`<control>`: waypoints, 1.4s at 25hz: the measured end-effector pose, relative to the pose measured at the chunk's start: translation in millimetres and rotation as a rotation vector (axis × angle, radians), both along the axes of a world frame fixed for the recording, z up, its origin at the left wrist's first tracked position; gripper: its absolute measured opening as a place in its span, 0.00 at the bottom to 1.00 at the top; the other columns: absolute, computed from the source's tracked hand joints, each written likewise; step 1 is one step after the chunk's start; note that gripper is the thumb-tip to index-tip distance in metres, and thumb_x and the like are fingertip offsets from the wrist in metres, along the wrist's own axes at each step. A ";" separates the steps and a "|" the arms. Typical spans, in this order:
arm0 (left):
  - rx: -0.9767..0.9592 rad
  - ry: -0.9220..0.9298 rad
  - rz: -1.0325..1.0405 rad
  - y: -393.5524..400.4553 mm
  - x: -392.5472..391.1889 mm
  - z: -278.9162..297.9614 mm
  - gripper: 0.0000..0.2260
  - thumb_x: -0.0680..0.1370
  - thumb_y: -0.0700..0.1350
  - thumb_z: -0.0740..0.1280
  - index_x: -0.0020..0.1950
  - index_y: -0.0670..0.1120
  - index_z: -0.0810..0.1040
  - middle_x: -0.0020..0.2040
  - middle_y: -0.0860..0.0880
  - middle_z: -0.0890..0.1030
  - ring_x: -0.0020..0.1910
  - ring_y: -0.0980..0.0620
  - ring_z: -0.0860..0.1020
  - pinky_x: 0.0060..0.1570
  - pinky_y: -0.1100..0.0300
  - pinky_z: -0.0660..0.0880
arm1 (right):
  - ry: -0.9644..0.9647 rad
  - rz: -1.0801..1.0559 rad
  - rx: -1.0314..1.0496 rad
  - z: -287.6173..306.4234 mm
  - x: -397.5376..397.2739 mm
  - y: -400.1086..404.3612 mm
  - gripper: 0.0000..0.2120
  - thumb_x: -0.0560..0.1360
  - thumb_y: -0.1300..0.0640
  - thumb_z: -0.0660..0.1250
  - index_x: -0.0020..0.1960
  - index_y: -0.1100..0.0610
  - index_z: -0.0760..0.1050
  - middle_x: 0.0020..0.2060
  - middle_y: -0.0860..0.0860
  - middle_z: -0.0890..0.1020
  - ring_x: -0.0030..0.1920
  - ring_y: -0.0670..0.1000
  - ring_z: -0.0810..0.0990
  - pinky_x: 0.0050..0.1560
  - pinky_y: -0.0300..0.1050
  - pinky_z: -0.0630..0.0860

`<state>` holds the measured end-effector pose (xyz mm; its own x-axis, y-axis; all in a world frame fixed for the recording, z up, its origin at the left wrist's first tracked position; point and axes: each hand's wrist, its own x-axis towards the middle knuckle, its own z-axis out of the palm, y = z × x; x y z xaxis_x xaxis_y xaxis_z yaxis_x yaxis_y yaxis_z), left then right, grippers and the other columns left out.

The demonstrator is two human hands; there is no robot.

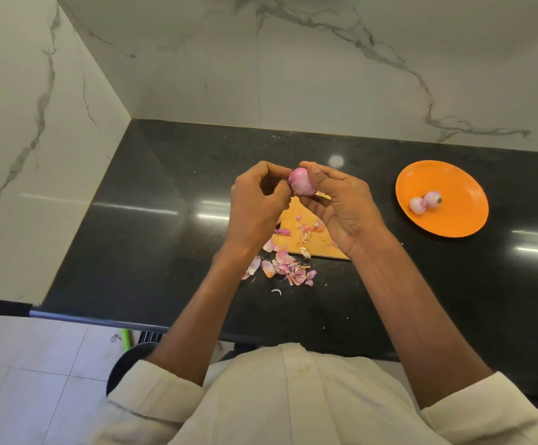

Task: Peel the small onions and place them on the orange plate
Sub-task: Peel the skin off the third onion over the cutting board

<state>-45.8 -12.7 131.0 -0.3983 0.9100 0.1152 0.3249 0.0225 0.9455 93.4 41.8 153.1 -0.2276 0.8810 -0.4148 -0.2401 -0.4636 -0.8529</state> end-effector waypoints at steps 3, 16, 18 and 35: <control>0.000 -0.042 -0.155 -3.0 -13.8 -1.5 0.09 0.85 0.42 0.69 0.65 0.42 0.82 0.53 0.48 0.87 0.50 0.50 0.87 0.50 0.51 0.87 | -0.019 -0.011 0.009 -0.4 -0.5 -0.1 0.11 0.80 0.58 0.72 0.62 0.59 0.85 0.63 0.56 0.82 0.62 0.59 0.83 0.52 0.46 0.85; 0.151 0.281 -0.038 -0.5 -15.6 3.7 0.07 0.81 0.46 0.76 0.54 0.42 0.86 0.41 0.50 0.86 0.38 0.52 0.86 0.41 0.53 0.84 | -0.209 0.170 0.308 2.8 -0.4 3.1 0.13 0.81 0.66 0.70 0.63 0.59 0.85 0.59 0.53 0.86 0.59 0.53 0.86 0.56 0.51 0.86; 0.150 0.289 0.031 0.2 -5.5 4.6 0.08 0.81 0.47 0.76 0.52 0.43 0.85 0.39 0.51 0.85 0.36 0.53 0.84 0.38 0.55 0.83 | -0.221 0.164 0.331 3.5 0.4 4.2 0.13 0.80 0.66 0.71 0.63 0.59 0.85 0.59 0.53 0.86 0.59 0.53 0.86 0.55 0.50 0.86; 0.291 0.169 0.040 -0.3 -1.5 -4.1 0.13 0.83 0.43 0.73 0.65 0.40 0.84 0.51 0.54 0.86 0.48 0.54 0.87 0.48 0.60 0.86 | -0.218 0.138 0.445 3.7 5.9 3.2 0.15 0.77 0.65 0.75 0.63 0.57 0.85 0.59 0.50 0.85 0.57 0.48 0.86 0.53 0.47 0.86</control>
<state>-47.3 -13.0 126.9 -0.3863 0.8132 0.4352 0.4818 -0.2244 0.8470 99.3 44.9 156.8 -0.3045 0.9508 -0.0572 0.0032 -0.0590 -0.9983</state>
